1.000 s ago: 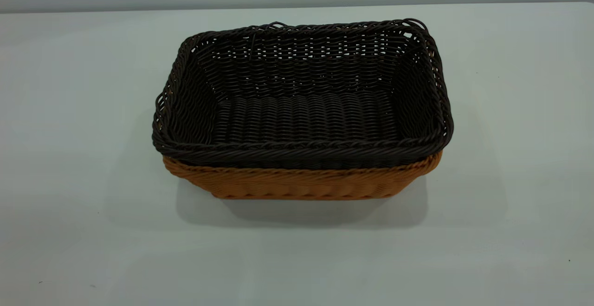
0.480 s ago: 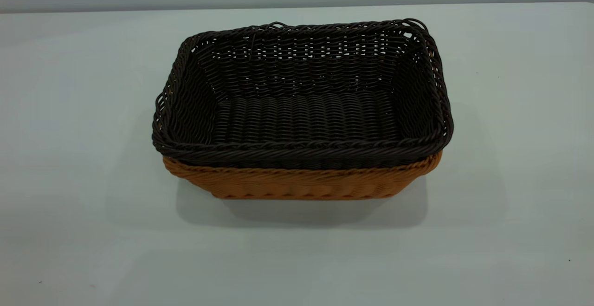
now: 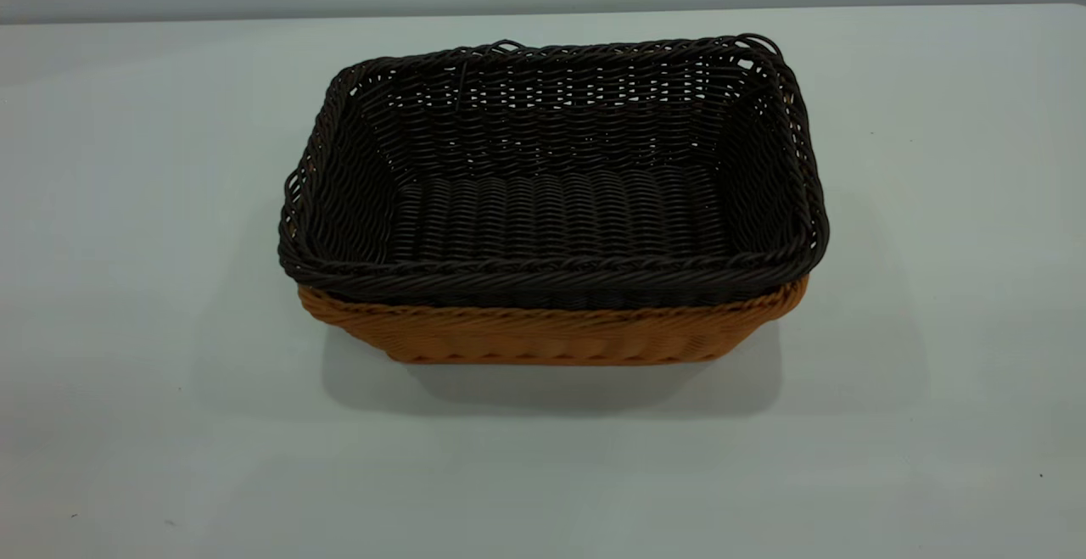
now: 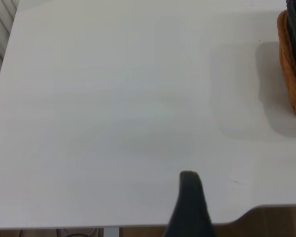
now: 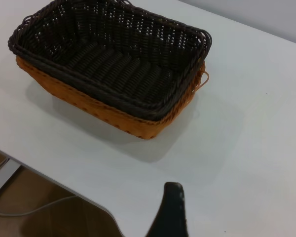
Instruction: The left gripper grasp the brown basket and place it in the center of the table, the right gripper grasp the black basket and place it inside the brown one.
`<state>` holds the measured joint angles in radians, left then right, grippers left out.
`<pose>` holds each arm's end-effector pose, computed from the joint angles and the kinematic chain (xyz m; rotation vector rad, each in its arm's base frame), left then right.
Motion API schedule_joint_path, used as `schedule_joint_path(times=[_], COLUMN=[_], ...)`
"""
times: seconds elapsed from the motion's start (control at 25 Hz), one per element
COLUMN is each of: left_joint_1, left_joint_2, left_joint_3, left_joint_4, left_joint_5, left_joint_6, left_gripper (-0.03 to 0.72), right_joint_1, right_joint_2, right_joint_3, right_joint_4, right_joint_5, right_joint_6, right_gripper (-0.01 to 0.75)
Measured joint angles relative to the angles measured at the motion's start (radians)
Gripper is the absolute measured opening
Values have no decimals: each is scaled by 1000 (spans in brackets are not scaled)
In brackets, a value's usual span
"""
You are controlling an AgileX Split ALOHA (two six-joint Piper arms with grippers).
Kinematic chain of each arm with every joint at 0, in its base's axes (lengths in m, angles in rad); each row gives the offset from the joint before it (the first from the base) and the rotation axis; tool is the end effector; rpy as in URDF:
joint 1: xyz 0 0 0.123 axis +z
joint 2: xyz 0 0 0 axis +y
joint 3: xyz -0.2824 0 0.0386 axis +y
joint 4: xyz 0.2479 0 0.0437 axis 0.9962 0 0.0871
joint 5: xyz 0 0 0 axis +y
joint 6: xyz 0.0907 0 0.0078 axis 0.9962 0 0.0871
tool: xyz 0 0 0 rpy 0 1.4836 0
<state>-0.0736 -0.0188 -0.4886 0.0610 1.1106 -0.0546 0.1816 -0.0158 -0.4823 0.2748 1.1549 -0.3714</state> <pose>-0.0082 0.0056 0.2700 0.0149 2.0852 -0.0045 -0.0151 0.0202 0.2674 -0.6043 2.0264 0.2209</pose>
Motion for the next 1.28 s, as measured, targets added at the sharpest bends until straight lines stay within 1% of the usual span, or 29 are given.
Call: schedule_joint_path(times=[0.6,0.68,0.88,1.04,1.2,1.28], left_joint_1=[0,0,0,0,0,0], left_joint_2=[0,0,0,0,0,0], left_joint_3=[0,0,0,0,0,0], left_joint_4=[1,1,1,1,1,1], left_joint_5=[0,0,0,0,0,0], left_joint_6=[-3,-3,-3,-3,-3,-3], left_gripper=[519,519,519,519,519,519], right_joint_1=[-6,-30,-149,-222,-233,-233], right_joint_2=[0,0,0,0,0,0], right_joint_3=[0,0,0,3,8,9], right_joint_4=[0,0,-29,-122,-228,-256], right_joint_5=[-1,-1,-2,-22,-32,-33], right_joint_6=[0,0,17,153,294,336], right_gripper=[593,593,593,593,593,593])
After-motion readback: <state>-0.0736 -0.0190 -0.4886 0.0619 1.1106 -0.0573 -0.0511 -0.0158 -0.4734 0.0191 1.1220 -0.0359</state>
